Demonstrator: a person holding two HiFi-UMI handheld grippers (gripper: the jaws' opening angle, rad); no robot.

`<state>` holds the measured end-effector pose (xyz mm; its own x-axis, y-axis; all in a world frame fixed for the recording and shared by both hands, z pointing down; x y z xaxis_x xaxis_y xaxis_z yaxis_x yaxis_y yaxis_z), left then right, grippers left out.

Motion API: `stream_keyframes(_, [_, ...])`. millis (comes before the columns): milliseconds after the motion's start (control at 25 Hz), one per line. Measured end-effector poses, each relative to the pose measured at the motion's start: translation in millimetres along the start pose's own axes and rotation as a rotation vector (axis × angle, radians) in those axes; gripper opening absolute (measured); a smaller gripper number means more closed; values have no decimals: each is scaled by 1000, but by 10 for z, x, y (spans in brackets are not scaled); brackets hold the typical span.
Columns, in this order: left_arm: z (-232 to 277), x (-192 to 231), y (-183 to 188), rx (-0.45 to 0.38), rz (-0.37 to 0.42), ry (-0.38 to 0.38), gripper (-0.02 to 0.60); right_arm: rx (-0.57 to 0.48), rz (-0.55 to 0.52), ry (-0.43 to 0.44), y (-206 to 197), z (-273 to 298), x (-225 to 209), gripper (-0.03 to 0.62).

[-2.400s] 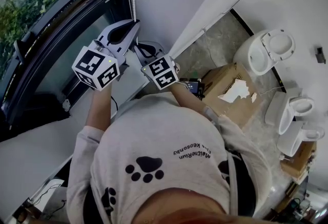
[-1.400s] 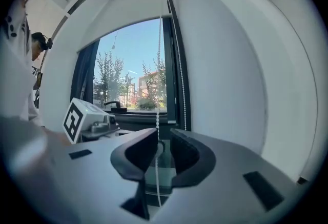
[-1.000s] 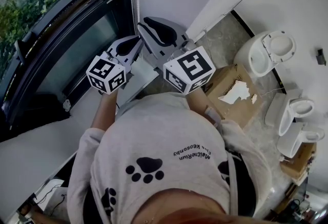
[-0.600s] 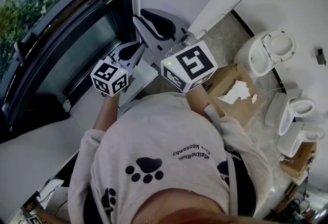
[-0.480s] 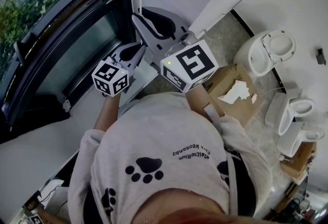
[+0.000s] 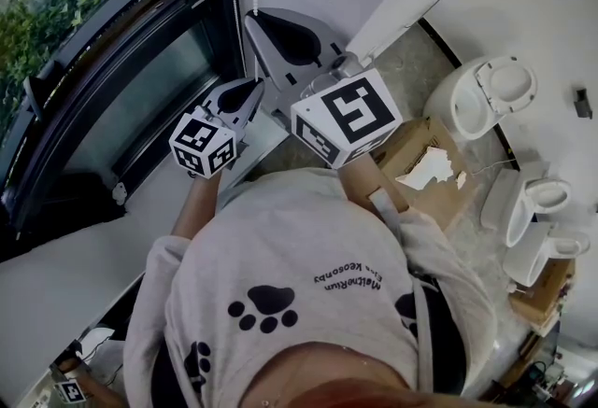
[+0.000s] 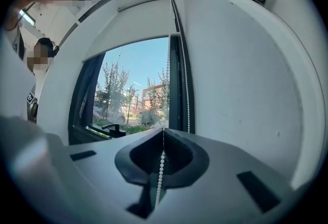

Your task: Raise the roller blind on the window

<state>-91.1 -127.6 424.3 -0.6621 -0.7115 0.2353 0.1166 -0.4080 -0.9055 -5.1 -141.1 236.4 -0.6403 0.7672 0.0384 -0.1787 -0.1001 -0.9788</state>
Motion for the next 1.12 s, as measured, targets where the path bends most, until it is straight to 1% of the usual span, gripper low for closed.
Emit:
stream_keyframes(160, [24,-56,-3,-15,47,28,10,7,-19,-23,-1,-5,-10,9])
stream_keyframes(240, [42,-76,-27,11,68,31,12,10,-19,-21,0,-8,-14,8])
stream_keyframes(320, [49,-80,-58,30,54,16,18,10,-15,-24,-7,-12,-29,8])
stream_keyframes(400, [30,-69,-64,22,22,3,65,6,-9,-27,-16,-16,-49,9])
stream_keyframes(480, [-6,-57,-39,12,7,2,71,3,-10,-31,-18,-23,-63,8])
stream_keyframes(640, [-121,-26,88,-30,-3,20,71,6,-19,-37,-21,-33,-73,9])
stream_keyframes(760, [-210,-8,225,-69,4,44,71,25,-16,-32,-69,-1,-74,8])
stream_keyframes(920, [-335,-2,405,-116,18,72,71,64,-6,-25,-215,83,-64,9])
stream_keyframes(1120, [-466,13,532,-152,24,98,71,131,11,-10,-509,214,-40,9])
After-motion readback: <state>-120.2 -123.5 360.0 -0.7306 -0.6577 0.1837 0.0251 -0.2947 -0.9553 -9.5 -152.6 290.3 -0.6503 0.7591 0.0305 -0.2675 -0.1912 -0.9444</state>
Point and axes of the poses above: the fingertips, and each gripper's own axes: z forward along the fingers, x to its left, y out of its top, the point moved 7 cm from there along -z, backward along the fingers, and after that the axes turned 15 degrees about x, right-handed, at the moved point
